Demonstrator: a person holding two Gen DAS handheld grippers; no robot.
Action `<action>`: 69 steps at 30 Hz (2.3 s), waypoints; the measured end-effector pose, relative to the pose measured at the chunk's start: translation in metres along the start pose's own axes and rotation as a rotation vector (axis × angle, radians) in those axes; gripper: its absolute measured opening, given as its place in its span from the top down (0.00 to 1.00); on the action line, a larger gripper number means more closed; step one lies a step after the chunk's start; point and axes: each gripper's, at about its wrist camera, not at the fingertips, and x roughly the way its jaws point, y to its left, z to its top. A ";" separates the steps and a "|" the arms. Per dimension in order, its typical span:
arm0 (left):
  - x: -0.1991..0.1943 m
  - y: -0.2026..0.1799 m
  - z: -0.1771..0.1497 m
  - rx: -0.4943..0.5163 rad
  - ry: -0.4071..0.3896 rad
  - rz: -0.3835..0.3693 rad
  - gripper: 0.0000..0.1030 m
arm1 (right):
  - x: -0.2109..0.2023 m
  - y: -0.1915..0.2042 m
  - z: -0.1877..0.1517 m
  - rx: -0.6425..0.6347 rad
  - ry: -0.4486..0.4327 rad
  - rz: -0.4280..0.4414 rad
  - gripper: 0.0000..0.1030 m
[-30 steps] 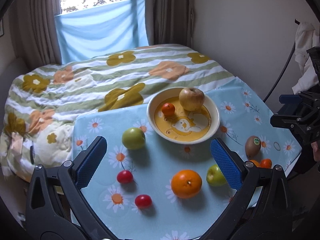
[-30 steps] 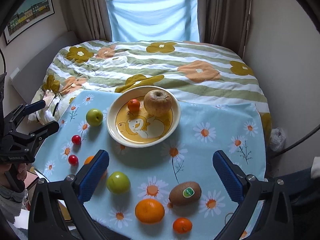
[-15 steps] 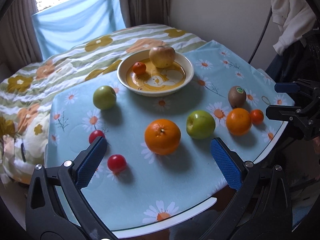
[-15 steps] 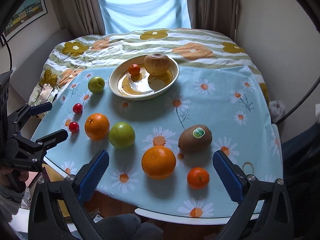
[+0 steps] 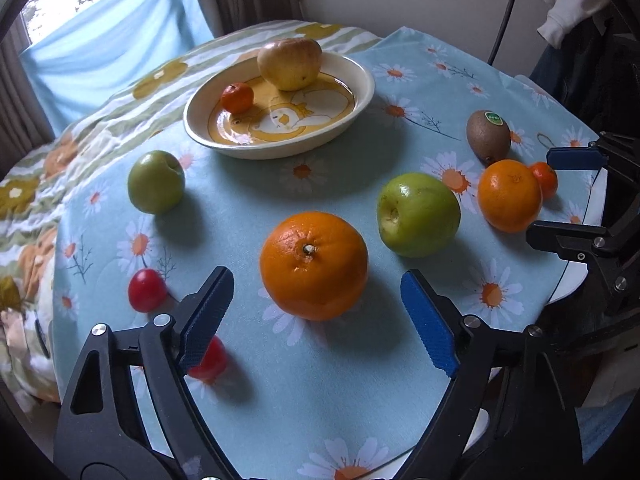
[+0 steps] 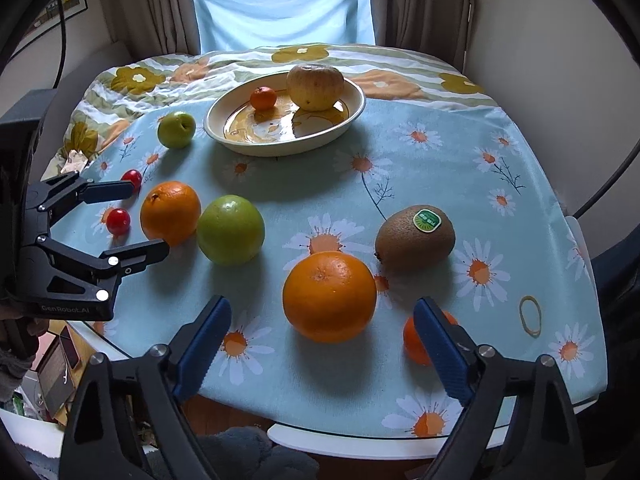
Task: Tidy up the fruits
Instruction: 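Close the left gripper on the large orange while the right gripper grasps the other orange, then lower the orange into the bowl and open the left gripper while the right carries its orange over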
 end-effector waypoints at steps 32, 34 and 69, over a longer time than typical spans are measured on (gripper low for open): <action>0.007 0.002 -0.008 -0.046 0.038 0.008 0.36 | 0.037 0.000 0.003 -0.050 0.067 -0.014 0.46; 0.004 0.002 -0.011 -0.058 0.037 0.008 0.36 | 0.037 -0.002 0.003 -0.052 0.068 -0.008 0.47; -0.078 0.028 0.085 -0.198 -0.222 0.139 0.36 | -0.040 -0.024 0.116 -0.102 -0.127 0.146 0.48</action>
